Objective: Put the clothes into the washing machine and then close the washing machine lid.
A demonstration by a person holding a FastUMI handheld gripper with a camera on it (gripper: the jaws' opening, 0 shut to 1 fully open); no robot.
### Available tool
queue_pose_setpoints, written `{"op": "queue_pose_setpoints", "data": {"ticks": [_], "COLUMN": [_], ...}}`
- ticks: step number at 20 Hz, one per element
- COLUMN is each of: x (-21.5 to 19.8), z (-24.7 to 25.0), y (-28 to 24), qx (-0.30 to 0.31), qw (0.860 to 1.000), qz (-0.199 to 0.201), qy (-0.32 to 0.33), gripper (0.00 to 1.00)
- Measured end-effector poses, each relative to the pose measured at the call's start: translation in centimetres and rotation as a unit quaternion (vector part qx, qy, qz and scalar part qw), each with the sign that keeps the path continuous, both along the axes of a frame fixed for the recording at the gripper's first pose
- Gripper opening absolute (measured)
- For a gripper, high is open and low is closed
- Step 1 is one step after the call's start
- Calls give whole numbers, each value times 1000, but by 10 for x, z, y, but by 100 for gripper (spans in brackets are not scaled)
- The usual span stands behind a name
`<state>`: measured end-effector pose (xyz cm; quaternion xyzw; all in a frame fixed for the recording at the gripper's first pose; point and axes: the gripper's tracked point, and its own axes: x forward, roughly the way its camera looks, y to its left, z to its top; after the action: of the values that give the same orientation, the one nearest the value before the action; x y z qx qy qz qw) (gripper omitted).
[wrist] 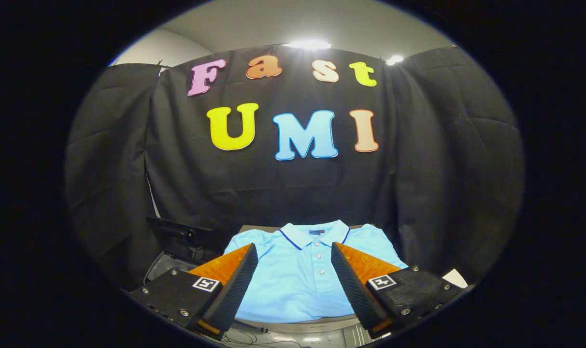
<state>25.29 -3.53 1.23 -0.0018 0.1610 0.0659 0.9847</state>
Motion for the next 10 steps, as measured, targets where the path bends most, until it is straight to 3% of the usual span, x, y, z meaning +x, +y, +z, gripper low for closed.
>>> {"op": "queue_pose_setpoints", "data": {"ticks": [10], "x": [76], "z": [-61], "y": [-15], "qx": [-18], "qw": [997], "qz": [-4], "qy": [74], "gripper": [96]}}
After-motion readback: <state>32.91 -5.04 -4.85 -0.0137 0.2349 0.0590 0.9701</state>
